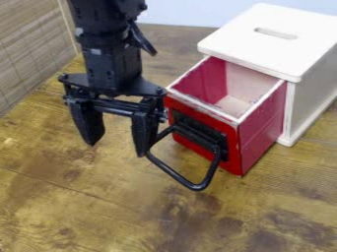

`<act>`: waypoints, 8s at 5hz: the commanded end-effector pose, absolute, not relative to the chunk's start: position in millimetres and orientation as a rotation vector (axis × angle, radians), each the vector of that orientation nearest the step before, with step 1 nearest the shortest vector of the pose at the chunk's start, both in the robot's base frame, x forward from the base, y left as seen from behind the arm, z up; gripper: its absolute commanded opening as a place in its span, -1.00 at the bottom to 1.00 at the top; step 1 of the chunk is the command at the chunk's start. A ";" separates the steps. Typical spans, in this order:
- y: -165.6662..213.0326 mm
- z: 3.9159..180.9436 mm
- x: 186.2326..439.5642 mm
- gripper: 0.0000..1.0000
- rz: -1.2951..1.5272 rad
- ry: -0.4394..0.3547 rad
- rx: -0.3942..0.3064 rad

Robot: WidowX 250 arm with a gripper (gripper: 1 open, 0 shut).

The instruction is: Open the drawer

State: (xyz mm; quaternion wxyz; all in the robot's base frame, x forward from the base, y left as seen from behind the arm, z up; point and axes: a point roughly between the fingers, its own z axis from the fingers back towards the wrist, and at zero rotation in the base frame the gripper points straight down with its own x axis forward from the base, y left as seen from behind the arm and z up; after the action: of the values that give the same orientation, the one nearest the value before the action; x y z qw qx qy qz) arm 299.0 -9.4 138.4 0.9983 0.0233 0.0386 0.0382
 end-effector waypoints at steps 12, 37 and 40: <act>-4.1 133.1 324.2 1.00 0.107 0.090 0.076; -11.7 132.8 318.7 1.00 -0.093 0.121 0.034; 17.5 127.7 312.2 1.00 -0.078 0.098 0.006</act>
State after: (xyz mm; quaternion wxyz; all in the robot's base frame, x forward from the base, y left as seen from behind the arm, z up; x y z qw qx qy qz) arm 310.3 13.6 106.2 0.9952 0.0014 0.0862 -0.0456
